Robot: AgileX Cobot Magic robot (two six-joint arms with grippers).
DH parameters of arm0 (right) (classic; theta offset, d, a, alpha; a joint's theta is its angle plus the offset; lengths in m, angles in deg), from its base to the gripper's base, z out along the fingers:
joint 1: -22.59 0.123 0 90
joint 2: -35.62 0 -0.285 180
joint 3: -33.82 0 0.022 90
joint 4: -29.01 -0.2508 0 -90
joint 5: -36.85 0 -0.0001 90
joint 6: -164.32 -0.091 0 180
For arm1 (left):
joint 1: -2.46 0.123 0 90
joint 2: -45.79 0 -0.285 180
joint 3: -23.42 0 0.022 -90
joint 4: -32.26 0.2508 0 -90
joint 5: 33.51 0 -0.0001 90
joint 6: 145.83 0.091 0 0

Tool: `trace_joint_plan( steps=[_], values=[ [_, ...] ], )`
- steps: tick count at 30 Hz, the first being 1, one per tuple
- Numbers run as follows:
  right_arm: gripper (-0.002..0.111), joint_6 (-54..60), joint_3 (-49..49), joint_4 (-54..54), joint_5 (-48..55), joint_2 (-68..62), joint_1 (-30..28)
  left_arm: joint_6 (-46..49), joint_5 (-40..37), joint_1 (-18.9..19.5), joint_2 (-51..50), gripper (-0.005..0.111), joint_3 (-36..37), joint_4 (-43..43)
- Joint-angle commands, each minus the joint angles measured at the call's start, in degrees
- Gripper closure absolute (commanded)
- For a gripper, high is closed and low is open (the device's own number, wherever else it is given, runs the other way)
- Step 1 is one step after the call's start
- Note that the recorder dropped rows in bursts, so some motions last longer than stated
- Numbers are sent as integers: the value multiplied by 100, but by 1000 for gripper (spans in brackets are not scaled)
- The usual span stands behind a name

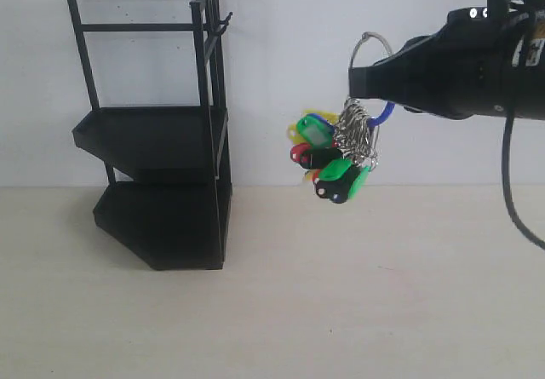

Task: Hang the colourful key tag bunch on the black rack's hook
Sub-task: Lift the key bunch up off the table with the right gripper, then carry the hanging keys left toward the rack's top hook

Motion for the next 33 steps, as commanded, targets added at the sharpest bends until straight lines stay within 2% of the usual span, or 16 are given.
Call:
trace_joint_plan(
  steps=[1,5,7,10,12,15,19,23,27,33],
  values=[
    [108,1249,-38,251,291,126,336,2,64,19,-20,102,-14,-11],
    [108,58,-38,-112,-241,149,-81,2,64,19,-20,102,-14,-11],
    [108,364,-38,72,-72,149,49,2,64,19,-20,102,-14,-11],
    [108,1718,-38,174,449,149,360,2,64,19,-20,102,-14,-11],
    [108,1462,-38,174,323,149,232,2,64,19,-20,102,-14,-11],
    [108,332,-38,121,44,149,-97,2,64,19,-20,102,-14,-11],
    [108,1237,-38,146,510,149,89,2,64,19,-20,102,-14,-11],
    [108,516,-38,123,453,149,-4,2,64,19,-20,102,-14,-11],
    [108,1150,-38,123,548,149,271,2,64,19,-20,102,-14,-11],
    [108,469,-38,52,559,139,35,2,64,19,-20,102,-14,-11]
  ],
)
